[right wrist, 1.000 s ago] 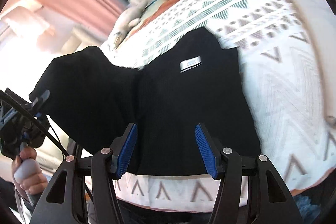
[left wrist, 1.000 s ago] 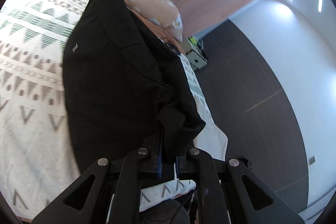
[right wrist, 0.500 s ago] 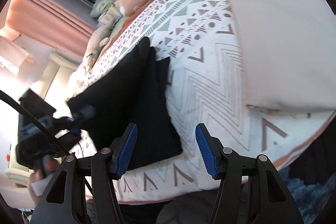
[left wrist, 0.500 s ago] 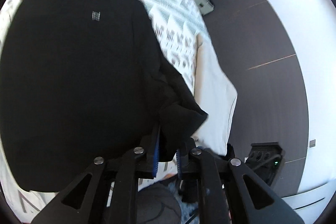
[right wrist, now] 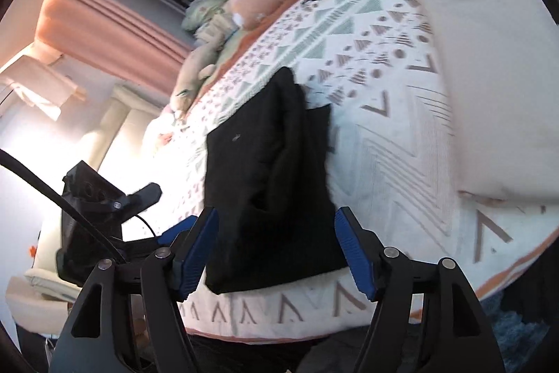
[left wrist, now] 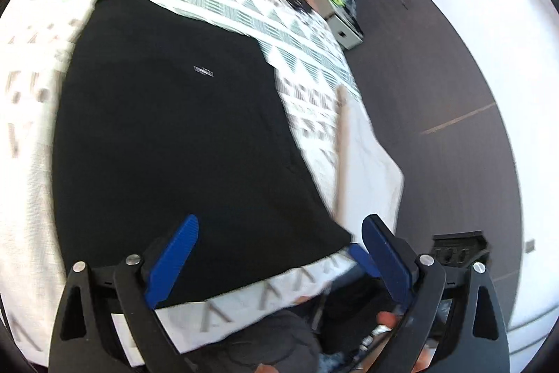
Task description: Fold large clothes
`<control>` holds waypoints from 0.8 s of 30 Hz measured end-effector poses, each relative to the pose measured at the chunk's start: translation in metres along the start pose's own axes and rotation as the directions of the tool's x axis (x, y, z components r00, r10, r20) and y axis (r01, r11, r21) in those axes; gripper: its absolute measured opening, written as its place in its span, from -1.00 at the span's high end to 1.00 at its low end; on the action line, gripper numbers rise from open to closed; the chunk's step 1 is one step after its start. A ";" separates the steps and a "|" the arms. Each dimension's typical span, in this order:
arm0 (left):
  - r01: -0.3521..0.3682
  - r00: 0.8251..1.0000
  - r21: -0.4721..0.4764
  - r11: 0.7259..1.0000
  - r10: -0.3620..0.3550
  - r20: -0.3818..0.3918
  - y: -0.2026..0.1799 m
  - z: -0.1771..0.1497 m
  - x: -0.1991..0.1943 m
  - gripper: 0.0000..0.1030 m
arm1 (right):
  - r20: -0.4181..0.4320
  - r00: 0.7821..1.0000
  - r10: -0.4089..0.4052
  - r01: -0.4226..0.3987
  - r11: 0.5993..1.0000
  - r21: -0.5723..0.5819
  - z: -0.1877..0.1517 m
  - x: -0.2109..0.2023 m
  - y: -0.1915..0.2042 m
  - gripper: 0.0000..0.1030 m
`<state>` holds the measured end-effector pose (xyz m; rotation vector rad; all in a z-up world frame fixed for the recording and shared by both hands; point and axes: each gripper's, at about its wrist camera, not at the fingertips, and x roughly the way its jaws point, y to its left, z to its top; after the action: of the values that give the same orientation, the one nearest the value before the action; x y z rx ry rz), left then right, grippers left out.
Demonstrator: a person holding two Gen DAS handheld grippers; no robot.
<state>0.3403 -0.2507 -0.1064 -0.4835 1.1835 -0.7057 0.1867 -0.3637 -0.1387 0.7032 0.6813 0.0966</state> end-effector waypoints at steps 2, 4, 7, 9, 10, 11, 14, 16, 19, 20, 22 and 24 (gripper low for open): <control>-0.047 0.999 0.010 0.999 0.047 0.027 0.009 -0.002 -0.011 -0.87 | -0.015 1.000 -0.001 0.001 1.000 -0.011 0.002 0.008 0.003 -0.31; -0.093 0.995 0.022 0.995 0.092 0.048 0.022 -0.006 -0.022 -0.87 | -0.030 0.999 -0.016 0.015 1.000 -0.019 0.003 0.017 0.003 -0.31; -0.142 0.988 0.024 0.990 0.140 0.061 0.039 -0.013 -0.034 -0.87 | -0.032 0.999 -0.013 0.011 0.999 -0.041 0.006 0.023 0.006 -0.31; -0.184 0.982 0.012 0.983 0.183 0.051 0.056 -0.021 -0.037 -0.87 | -0.040 0.999 -0.011 0.009 0.998 -0.059 0.009 0.029 0.009 -0.31; -0.192 0.980 0.003 0.981 0.191 0.046 0.063 -0.024 -0.036 -0.87 | -0.043 0.999 -0.011 0.008 0.998 -0.067 0.010 0.032 0.011 -0.31; -0.197 0.980 -0.010 0.980 0.197 0.039 0.072 -0.029 -0.036 -0.86 | -0.044 0.999 -0.015 0.012 0.997 -0.076 0.011 0.035 0.012 -0.27; -0.219 0.976 -0.022 0.975 0.220 0.012 0.088 -0.039 -0.035 -0.64 | -0.056 0.998 -0.040 0.035 0.996 -0.084 0.012 0.044 0.010 0.60; -0.228 0.974 -0.029 0.973 0.228 -0.015 0.095 -0.043 -0.033 -0.59 | -0.050 0.998 -0.041 0.038 0.997 -0.062 0.011 0.045 0.004 0.67; -0.235 0.971 -0.046 0.971 0.233 -0.045 0.104 -0.050 -0.027 -0.59 | -0.048 0.999 -0.017 0.015 0.999 -0.038 0.006 0.045 -0.002 0.76; -0.236 0.971 -0.050 0.970 0.234 -0.055 0.106 -0.051 -0.024 -0.59 | -0.052 0.999 -0.013 0.011 0.999 -0.035 0.003 0.045 -0.003 0.79; -0.236 0.970 -0.060 0.970 0.232 -0.072 0.112 -0.055 -0.020 -0.58 | -0.065 0.998 0.000 -0.002 1.000 -0.027 -0.002 0.047 -0.006 0.82; -0.232 0.970 -0.065 0.970 0.227 -0.084 0.116 -0.057 -0.017 -0.58 | -0.076 0.997 0.012 -0.013 1.000 -0.014 -0.006 0.048 -0.008 0.84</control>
<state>0.3112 -0.1573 -0.1919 -0.3762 1.3165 -0.4851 0.2192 -0.3521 -0.1731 0.6924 0.7477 0.1403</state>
